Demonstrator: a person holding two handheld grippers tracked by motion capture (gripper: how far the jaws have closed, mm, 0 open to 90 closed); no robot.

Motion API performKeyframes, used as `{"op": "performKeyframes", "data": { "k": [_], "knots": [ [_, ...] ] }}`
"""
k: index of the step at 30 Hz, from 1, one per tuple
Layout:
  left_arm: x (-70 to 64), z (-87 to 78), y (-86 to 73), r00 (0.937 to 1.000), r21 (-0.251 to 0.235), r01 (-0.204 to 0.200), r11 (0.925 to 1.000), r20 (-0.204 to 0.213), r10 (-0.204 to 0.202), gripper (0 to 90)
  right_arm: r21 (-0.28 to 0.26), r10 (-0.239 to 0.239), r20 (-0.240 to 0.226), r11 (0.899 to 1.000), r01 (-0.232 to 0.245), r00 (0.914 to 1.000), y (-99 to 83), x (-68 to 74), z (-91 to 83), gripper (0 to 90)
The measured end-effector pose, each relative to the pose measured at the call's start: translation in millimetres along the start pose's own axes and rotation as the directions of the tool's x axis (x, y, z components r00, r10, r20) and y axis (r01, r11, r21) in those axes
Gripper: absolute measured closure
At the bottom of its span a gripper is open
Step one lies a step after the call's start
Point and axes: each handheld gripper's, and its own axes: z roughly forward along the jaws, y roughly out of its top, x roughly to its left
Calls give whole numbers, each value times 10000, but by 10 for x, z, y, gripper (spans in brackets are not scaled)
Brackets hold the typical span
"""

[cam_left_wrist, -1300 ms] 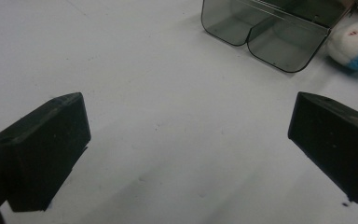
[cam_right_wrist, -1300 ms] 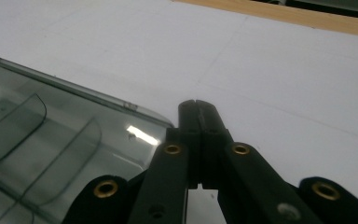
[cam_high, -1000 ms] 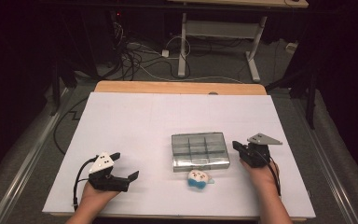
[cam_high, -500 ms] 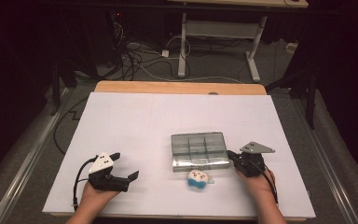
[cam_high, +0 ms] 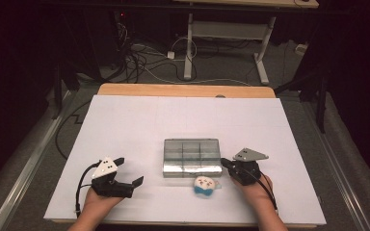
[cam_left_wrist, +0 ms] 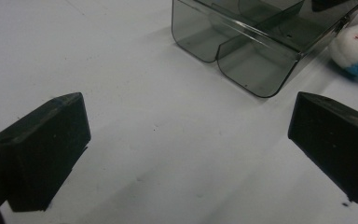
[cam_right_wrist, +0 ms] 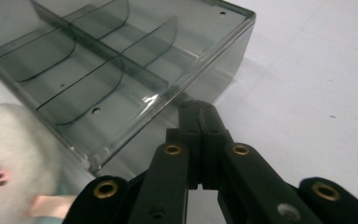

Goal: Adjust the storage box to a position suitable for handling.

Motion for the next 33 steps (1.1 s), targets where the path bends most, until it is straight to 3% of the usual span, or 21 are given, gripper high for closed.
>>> {"op": "performKeyframes", "data": {
  "k": [3, 8, 13, 17, 18, 21, 26, 28, 30, 33],
  "knots": [
    [0, 0, 0, 10000, -1, 2, 10000, 9, -2, 0, 39, -190, -98, 9998, 190, 9998, -3, 49, -7, 900],
    [0, -2, 0, 10000, -4, -11, 10000, 28, 11, 0, -246, 22, 6, 9997, -22, 10000, -59, 80, -170, 900],
    [3, 2, 2, 10000, 10, -15, 10000, 55, 15, 0, 467, 165, -290, 9988, -152, 9994, -194, 156, -233, 900],
    [7, 3, 3, 10000, 13, 6, 10000, 84, -6, 0, 966, -493, -267, 9940, 516, 9984, -213, 304, -210, 900],
    [6, 3, 2, 10000, 6, 5, 10000, 83, -5, 0, 964, -318, -370, 9947, 353, 9988, -216, 323, -212, 900],
    [9, 4, 2, 9999, 12, 14, 10000, 100, -14, 0, 951, -384, -730, 9944, 453, 9966, -239, 370, -241, 900],
    [8, 8, 4, 10000, 46, 4, 10000, 81, -5, 0, 968, -721, -1459, 9915, 868, 9867, -262, 544, -276, 900],
    [9, 9, 5, 10000, 61, 9, 10000, 79, -9, 0, 977, -891, -1437, 9898, 1038, 9856, -261, 598, -287, 900],
    [9, 10, 5, 10000, 70, 3, 10000, 83, -3, 0, 868, -749, -1306, 9924, 867, 9886, -250, 594, -301, 836],
    [6, 12, 6, 10000, 89, 17, 10000, 96, -17, 0, 579, -366, -1585, 9972, 463, 9867, -210, 562, -338, 718]
  ]
}}
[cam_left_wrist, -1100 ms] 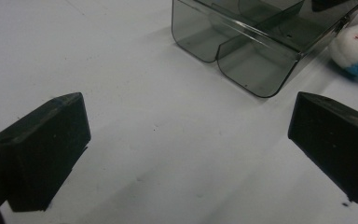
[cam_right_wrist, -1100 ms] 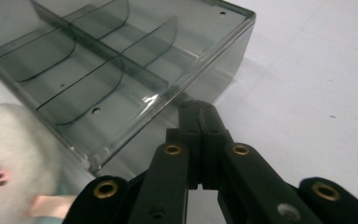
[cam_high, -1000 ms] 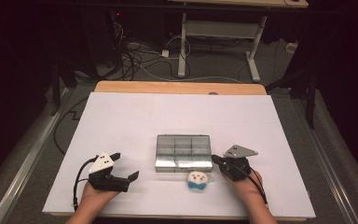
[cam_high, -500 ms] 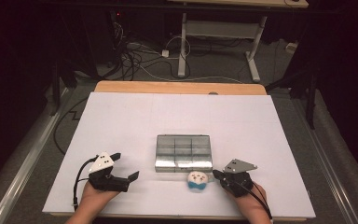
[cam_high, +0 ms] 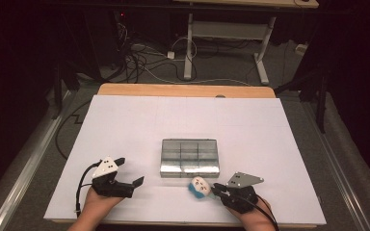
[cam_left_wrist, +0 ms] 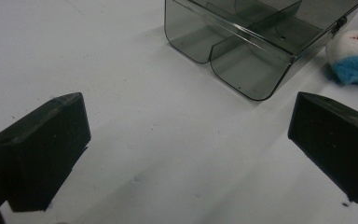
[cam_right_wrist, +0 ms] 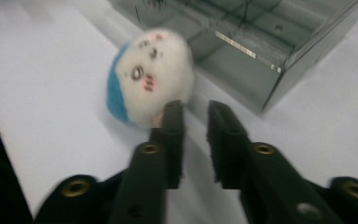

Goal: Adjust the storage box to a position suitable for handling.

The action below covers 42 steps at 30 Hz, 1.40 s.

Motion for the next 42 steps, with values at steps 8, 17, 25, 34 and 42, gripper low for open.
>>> {"op": "performKeyframes", "data": {
  "k": [8, 17, 25, 34, 42],
  "knots": [
    [-1, 0, 0, 10000, 9, -18, 10000, 10, 18, 0, -606, -120, -536, 9981, 87, 9985, 83, 142, 17, 437],
    [-1, 2, 1, 10000, 24, -16, 10000, 10, 16, 0, 609, -574, -46, 9965, 576, 9983, 155, 304, 351, 303],
    [-15, -4, 8, 10000, -35, -58, 10000, 19, 58, 0, 316, -884, 164, 9956, 878, 9960, 136, 299, 266, 481],
    [-6, 71, 114, 9999, -244, -65, 9997, 94, 67, 0, 70, -247, 693, 9997, 243, 9973, -72, 144, -64, 479],
    [17, 116, 143, 9997, -234, -60, 9997, 237, 66, 0, -93, 487, 1335, 9988, -479, 9899, -212, -88, -268, 478]
  ]
}}
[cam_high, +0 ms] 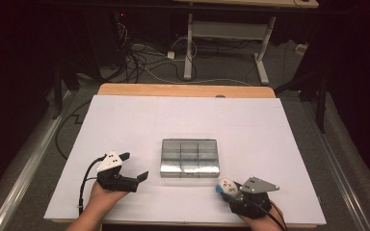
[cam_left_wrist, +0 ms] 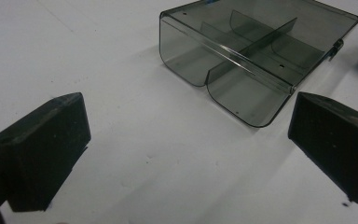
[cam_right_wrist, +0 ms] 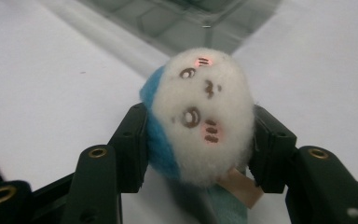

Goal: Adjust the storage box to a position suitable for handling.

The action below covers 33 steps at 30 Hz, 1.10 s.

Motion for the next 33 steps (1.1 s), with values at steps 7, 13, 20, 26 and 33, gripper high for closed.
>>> {"op": "performKeyframes", "data": {
  "k": [7, 13, 20, 26, 33],
  "knots": [
    [-12, -42, -18, 10000, 62, 23, 10000, -29, -23, 0, -79, 849, 1023, 9964, -845, 9911, -5, -368, 20, 470],
    [18, -77, -68, 9995, 300, 234, 9993, -216, -228, 0, 67, 1407, 1206, 9898, -1426, 9827, 26, -642, 136, 433],
    [71, -118, -96, 9970, 407, 659, 9970, -425, -642, 28, -712, 1530, 1212, 9868, -1452, 9808, 120, -652, 40, 357],
    [124, -62, -23, 9911, 546, 1127, 9921, -774, -1083, 326, -1755, 1456, 922, 9761, -1279, 9850, 374, -662, 50, 577],
    [273, 225, 241, 9865, 287, 1375, 9901, -936, -1343, 709, -1691, 1136, 1062, 9811, -946, 9878, 713, -776, 349, 900]
  ]
}}
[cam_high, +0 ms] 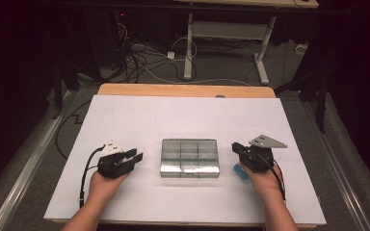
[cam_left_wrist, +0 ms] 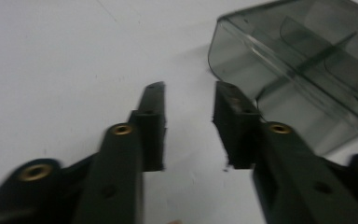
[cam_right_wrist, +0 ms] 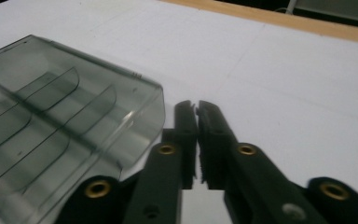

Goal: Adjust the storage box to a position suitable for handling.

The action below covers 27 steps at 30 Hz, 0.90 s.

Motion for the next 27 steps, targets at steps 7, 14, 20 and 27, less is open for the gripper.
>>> {"op": "performKeyframes", "data": {
  "k": [7, 14, 20, 27],
  "knots": [
    [3, 385, 298, 9999, -143, -88, 9999, 72, 89, 878, 82, 134, -14, 9999, -134, 9999, 214, 8, 352, 900],
    [-75, 699, 528, 9994, 233, -342, 9991, -25, 343, 878, 893, -51, 27, 9960, 48, 10000, 335, 64, 657, 900],
    [-83, 786, 516, 9995, 519, -320, 9981, 16, 320, 878, 1438, -325, 131, 9891, 303, 9994, 362, 113, 748, 900],
    [-108, 830, 481, 9986, 790, -484, 9957, 245, 466, 878, 1769, -19, -220, 9842, 58, 9998, 317, 72, 763, 900]
  ]
}}
